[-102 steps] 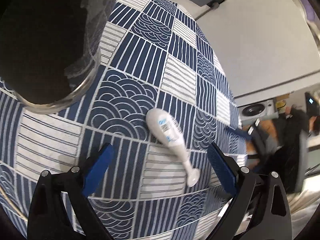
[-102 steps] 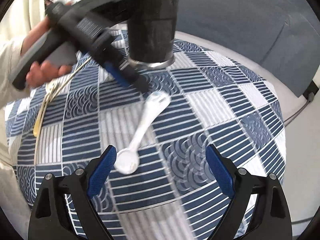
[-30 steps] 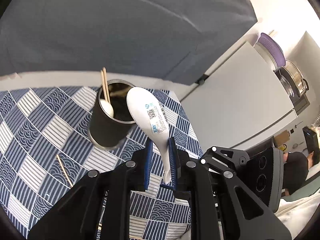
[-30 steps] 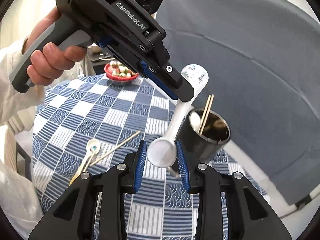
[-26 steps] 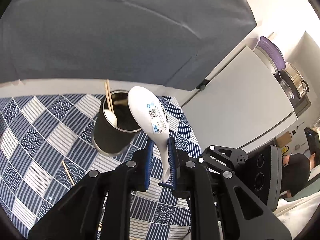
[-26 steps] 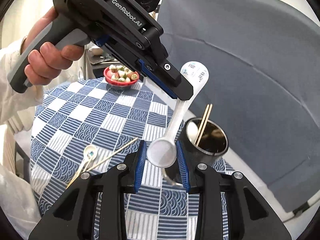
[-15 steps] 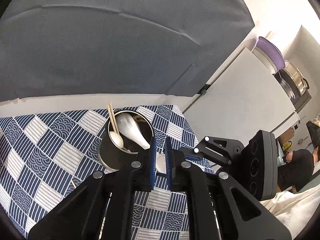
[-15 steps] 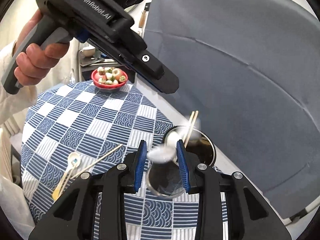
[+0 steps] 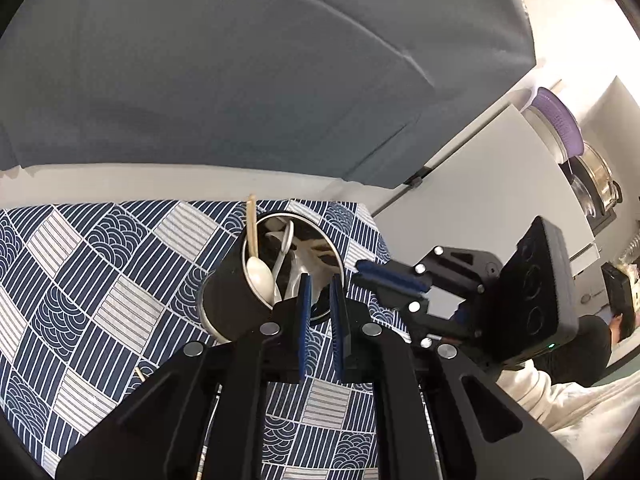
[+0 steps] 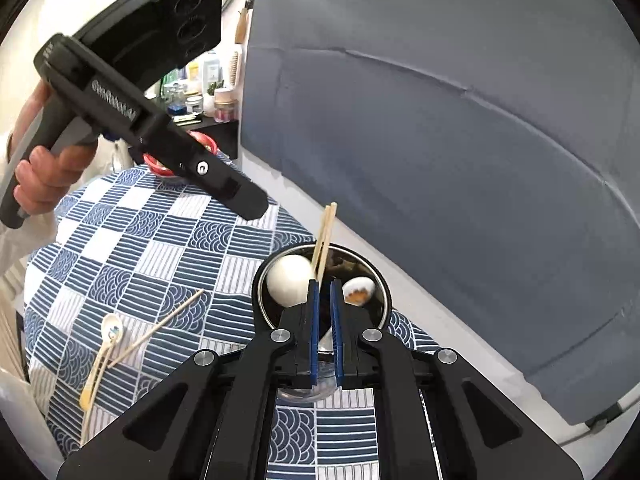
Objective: Organize utensils
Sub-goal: 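Open the left tool to drop the barcode spoon into the black cup, then move both open tools toward the small cartoon spoon with yellow handle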
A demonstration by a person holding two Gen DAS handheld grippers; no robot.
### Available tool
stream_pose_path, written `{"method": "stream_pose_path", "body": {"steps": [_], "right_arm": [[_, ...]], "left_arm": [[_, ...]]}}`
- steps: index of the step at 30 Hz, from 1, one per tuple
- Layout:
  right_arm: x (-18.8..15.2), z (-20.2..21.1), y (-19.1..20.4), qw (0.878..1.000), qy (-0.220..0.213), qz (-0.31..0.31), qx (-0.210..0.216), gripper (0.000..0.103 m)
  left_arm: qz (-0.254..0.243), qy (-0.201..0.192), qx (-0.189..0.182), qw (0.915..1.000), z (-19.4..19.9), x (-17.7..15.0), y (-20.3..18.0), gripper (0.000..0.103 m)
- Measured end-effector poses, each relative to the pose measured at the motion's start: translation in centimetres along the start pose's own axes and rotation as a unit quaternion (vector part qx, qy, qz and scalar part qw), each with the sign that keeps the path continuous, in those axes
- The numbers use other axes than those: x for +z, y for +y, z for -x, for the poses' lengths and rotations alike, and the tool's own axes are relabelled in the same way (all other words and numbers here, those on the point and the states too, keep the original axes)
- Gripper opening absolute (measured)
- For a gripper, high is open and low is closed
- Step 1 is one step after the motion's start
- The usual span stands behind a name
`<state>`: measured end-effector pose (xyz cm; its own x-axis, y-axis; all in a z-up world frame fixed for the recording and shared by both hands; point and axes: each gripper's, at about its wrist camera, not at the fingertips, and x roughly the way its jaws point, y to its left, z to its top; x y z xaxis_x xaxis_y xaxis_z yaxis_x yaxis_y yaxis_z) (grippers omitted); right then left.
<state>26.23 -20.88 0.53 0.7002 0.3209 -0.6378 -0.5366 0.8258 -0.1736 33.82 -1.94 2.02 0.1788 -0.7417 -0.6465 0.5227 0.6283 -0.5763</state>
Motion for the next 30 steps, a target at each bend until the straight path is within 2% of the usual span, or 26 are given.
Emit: {"method": "stream_pose_path", "body": {"steps": [6,7,9,10,12,14,16,17,19,22,30], "right_arm": [[-0.1,0.6,-0.1,1.0,-0.003,-0.008,-0.007,0.006],[-0.2,0.9,-0.1,1.0,-0.004,-0.012,-0.004,0.007],[-0.3,1.3,0.1,1.0,-0.005,-0.011,-0.008,0.007],[-0.4,1.6,0.3,1.0,-0.004,-0.008,-0.012,0.009],[-0.6,1.9,0.5,1.0,-0.003,-0.006,-0.015,0.019],[-0.8,2.4,0.8,1.0,-0.006,-0.01,-0.016,0.045],[-0.9,3.0,1.2,1.0,-0.011,-0.014,-0.018,0.056],[-1.0,3.3,1.3,1.0,-0.012,-0.015,-0.021,0.068],[-1.1,3.7,1.7,0.999,-0.013,-0.017,-0.028,0.082],[-1.4,4.2,2.2,0.999,-0.011,-0.018,-0.033,0.087],[-2.6,4.2,4.3,0.999,0.013,-0.003,-0.041,0.091]], "left_arm": [[0.002,0.006,0.013,0.9999,0.0,-0.6,0.0,0.01],[0.001,0.007,0.016,0.9998,0.1,-0.8,0.0,0.013],[0.004,0.003,0.021,0.9998,0.6,-1.2,0.0,0.029],[0.004,0.0,0.024,0.9997,0.9,-1.5,0.0,0.041],[0.005,-0.007,0.029,0.9995,1.6,-2.0,0.0,0.051],[0.008,-0.013,0.034,0.9993,2.2,-2.5,0.1,0.063],[0.013,-0.018,0.044,0.9988,2.8,-3.2,0.3,0.07],[0.015,-0.021,0.053,0.9982,3.2,-3.7,0.4,0.073],[0.021,-0.029,0.074,0.9966,3.7,-4.4,0.5,0.086],[0.03,-0.033,0.095,0.9945,4.5,-5.6,1.0,0.095],[0.069,-0.043,0.129,0.9883,6.9,-9.1,2.5,0.096]]}}
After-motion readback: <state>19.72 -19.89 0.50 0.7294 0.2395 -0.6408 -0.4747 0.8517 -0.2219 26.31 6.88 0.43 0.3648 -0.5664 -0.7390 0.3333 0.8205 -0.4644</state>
